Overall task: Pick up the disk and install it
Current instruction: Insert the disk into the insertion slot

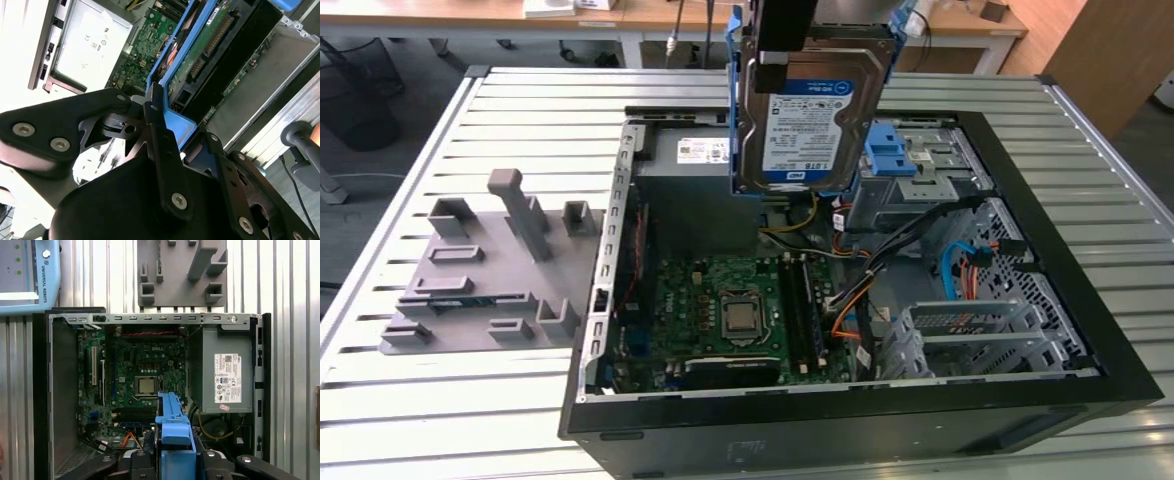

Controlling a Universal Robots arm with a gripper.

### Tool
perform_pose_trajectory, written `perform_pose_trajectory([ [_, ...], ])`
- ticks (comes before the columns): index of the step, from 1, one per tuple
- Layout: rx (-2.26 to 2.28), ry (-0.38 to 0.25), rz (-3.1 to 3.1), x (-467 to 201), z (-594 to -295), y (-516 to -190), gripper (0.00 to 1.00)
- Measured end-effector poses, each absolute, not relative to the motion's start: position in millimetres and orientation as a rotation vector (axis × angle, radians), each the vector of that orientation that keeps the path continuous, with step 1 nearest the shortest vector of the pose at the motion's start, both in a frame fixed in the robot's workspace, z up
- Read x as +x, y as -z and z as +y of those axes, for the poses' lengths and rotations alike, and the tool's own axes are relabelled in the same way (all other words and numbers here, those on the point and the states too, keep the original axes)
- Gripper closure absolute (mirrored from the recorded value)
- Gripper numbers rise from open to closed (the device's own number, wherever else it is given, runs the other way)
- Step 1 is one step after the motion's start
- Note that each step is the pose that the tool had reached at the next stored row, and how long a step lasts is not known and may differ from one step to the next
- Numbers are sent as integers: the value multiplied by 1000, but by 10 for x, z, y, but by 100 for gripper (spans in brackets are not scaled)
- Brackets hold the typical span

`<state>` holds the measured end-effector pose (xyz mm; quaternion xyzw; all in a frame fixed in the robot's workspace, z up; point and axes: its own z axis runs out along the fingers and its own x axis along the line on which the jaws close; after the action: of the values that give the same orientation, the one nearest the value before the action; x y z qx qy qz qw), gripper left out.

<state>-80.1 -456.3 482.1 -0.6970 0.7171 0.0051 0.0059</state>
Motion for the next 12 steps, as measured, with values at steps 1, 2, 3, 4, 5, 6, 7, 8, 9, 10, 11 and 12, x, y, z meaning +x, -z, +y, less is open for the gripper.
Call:
perform_pose_trajectory([
  [1, -2181, -16, 2245, -801, -4569, -4822, 64],
  [2, -2181, -16, 2245, -801, -4588, -4822, 64],
  [3, -2181, -16, 2244, -801, -4612, -4820, 64],
  [4, -2181, -16, 2244, -801, -4639, -4819, 64],
  [5, -2181, -16, 2244, -801, -4672, -4819, 64],
  [6, -2182, -16, 2244, -801, -4706, -4818, 64],
  [7, -2181, -16, 2244, -801, -4744, -4816, 64],
  [8, -2181, -16, 2244, -801, -4781, -4815, 64],
  [9, -2181, -16, 2244, -801, -4816, -4815, 64],
  [10, -2181, -16, 2244, -801, -4846, -4814, 64],
  [11, -2181, -16, 2244, -801, -4874, -4813, 64],
  [12, -2181, -16, 2244, -801, -4902, -4812, 64],
])
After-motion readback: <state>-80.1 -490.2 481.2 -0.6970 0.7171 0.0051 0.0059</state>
